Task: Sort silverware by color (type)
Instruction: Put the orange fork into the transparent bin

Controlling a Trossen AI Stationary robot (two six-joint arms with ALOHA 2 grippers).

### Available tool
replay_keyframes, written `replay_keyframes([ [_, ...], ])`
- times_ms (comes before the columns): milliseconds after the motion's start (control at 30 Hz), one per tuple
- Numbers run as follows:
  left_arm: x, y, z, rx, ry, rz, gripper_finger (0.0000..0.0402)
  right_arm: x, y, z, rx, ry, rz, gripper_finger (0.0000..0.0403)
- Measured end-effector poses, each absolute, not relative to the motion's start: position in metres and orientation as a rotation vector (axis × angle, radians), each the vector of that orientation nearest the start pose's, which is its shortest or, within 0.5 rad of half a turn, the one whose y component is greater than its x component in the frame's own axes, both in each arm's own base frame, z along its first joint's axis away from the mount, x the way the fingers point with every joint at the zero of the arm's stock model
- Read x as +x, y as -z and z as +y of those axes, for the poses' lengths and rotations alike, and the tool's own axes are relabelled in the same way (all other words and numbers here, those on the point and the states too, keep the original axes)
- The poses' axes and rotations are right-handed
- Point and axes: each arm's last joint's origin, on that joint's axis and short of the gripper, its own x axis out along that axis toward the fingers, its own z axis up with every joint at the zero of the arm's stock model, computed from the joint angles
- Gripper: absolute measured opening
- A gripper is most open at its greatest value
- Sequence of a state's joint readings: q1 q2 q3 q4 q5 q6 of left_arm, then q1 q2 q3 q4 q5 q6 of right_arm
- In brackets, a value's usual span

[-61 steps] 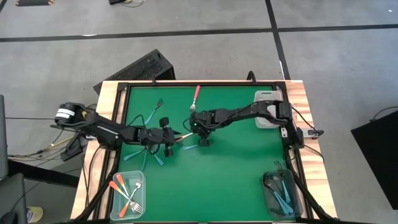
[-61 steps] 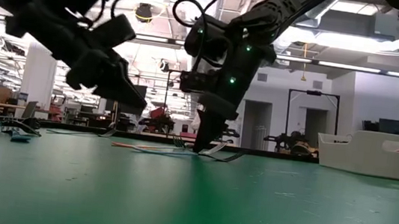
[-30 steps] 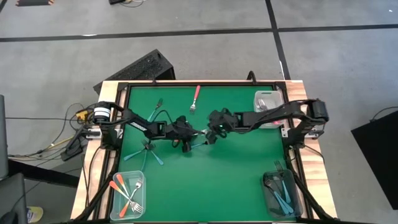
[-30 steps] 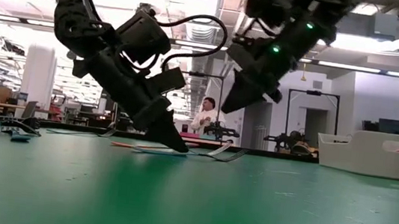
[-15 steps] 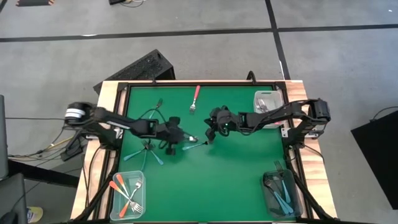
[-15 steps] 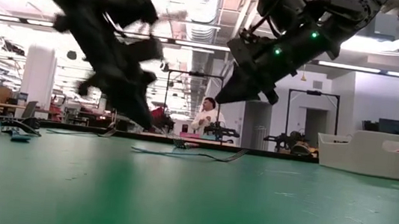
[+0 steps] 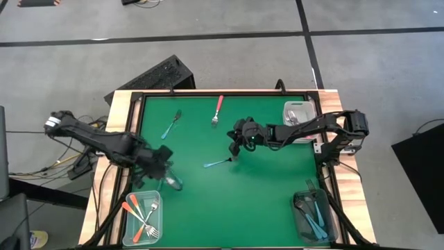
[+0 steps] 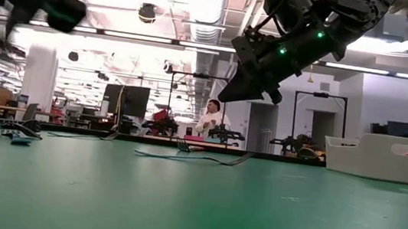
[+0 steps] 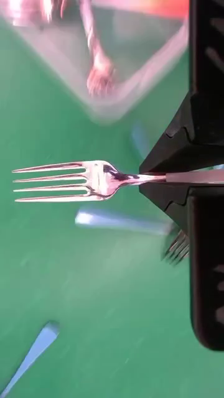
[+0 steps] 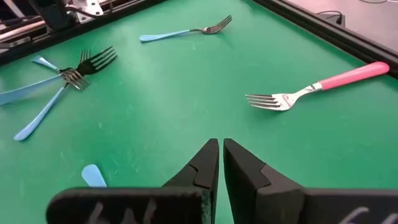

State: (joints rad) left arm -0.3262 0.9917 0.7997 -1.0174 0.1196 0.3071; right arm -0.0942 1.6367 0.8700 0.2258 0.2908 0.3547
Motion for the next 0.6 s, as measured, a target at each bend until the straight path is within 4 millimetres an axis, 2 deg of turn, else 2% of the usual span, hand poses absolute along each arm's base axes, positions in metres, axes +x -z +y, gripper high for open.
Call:
replay_keyframes([
  [100,0.143,-0.264,-0.068,0.328,0.622,1.102,0.0007,0.335,-0.191,-0.042,0.292,0.472,0.466,0.0052],
  [200,0.136,-0.268,-0.084,0.261,0.691,1.129,0.0006,0.335,-0.191,-0.042,0.294,0.474,0.466,0.0052],
  [367,0.129,-0.258,-0.113,0.144,0.797,1.287,0.0006,0.335,-0.191,-0.042,0.295,0.474,0.464,0.0052],
  [600,0.131,-0.242,-0.139,0.107,0.779,1.409,0.0006,0.335,-0.193,-0.048,0.331,0.475,0.446,0.0052],
])
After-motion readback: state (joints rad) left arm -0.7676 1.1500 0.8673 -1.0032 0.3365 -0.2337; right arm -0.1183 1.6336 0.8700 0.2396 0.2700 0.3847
